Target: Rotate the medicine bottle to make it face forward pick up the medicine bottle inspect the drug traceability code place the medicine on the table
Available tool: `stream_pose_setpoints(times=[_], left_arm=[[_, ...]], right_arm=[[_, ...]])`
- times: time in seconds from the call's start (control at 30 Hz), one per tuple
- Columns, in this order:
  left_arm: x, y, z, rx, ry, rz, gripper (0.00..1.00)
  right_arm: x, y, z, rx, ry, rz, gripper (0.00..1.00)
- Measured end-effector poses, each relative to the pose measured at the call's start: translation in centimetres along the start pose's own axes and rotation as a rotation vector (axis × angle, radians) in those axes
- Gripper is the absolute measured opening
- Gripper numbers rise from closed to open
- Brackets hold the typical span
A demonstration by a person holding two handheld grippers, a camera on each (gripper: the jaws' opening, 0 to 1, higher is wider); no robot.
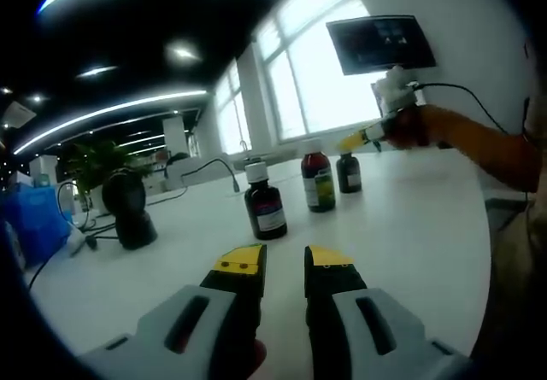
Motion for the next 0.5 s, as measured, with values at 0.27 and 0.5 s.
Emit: stream_pose_setpoints(times=[0.27, 0.5], left_arm=[[-0.02, -0.06, -0.03, 0.0, 0.0, 0.003, 0.1], [-0.01, -0.11, -0.02, 0.001, 0.0, 0.003, 0.1]], right_arm=[[0.06, -0.11, -0.01, 0.023, -0.008, -0.007, 0.16], [0.04, -0.09, -0.04, 0.021, -0.004, -0.009, 0.15]])
Point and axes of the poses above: the point that each gripper's makers call its tool centre point, and the gripper's own axes: x roughly forward along the fingers, z roughly to its right, y roughly out of its top, the point moved 9 cm from there along -x, roughly backward along the fingers, and after that the axes turned 7 degrees about z, right-handed, at the moved point
